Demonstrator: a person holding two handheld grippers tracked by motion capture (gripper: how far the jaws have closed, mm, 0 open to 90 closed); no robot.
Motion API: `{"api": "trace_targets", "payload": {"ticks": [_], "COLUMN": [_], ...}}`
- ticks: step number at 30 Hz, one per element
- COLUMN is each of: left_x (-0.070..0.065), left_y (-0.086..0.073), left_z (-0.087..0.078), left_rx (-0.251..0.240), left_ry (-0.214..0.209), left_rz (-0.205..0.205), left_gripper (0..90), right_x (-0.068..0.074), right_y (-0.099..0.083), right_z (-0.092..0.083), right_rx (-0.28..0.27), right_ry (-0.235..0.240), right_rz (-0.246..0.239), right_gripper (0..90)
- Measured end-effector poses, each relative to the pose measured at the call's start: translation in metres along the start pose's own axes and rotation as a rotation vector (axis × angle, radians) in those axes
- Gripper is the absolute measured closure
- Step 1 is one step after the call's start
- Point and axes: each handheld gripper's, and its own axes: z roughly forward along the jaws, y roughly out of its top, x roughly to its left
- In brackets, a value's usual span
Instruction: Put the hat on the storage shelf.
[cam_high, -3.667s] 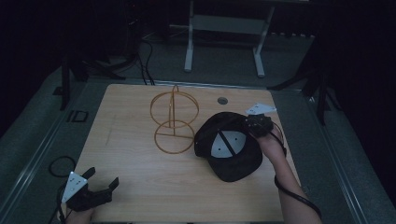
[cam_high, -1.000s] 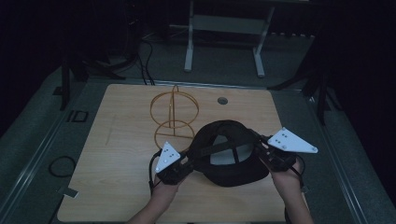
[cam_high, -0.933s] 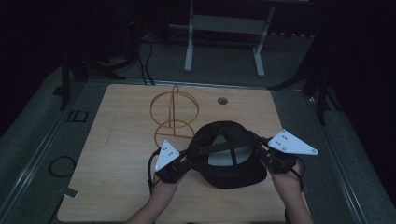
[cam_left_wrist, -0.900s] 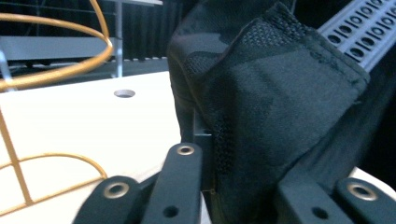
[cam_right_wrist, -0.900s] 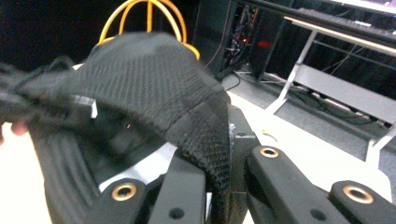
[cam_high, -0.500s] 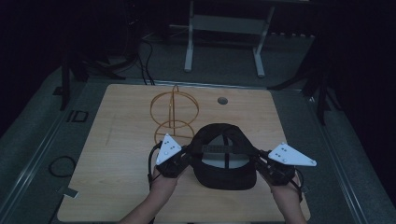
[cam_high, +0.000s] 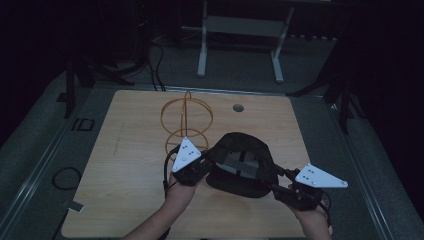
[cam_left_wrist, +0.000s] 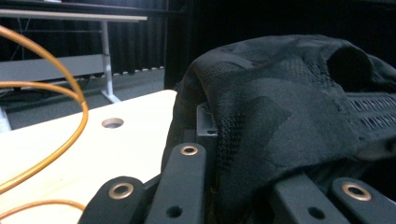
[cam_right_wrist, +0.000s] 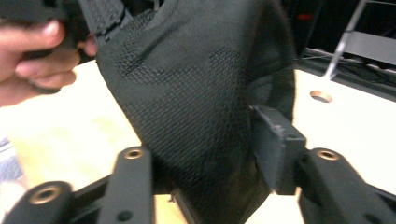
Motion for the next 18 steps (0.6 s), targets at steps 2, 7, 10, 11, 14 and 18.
{"api": "trace_targets", "payload": {"ticks": [2, 7, 10, 11, 14, 18], "left_x": [-0.001, -0.006, -0.008, -0.008, -0.009, -0.007], "left_y": [0.004, 0.01, 0.013, 0.016, 0.02, 0.024], "left_z": [0.001, 0.003, 0.005, 0.005, 0.004, 0.001], "left_rx": [-0.002, -0.005, -0.007, -0.009, -0.019, -0.039], "left_ry": [-0.006, -0.009, -0.017, -0.021, -0.024, -0.03], "left_rz": [0.005, 0.024, 0.026, 0.027, 0.023, 0.01], "left_gripper": [88.2, 88.2, 88.2, 88.2, 88.2, 88.2], "right_x": [0.001, 0.003, 0.005, 0.007, 0.008, 0.007], "right_y": [-0.002, -0.007, -0.011, -0.012, -0.014, -0.017], "right_z": [-0.003, -0.009, -0.012, -0.014, -0.019, -0.028], "right_rx": [0.0, 0.001, 0.017, 0.027, 0.048, 0.056], "right_ry": [0.019, 0.067, 0.082, 0.09, 0.113, 0.137], "right_rz": [-0.002, -0.015, -0.036, -0.048, -0.062, -0.07], "right_gripper": [45.4, 42.5, 41.7, 40.2, 34.8, 32.9]}}
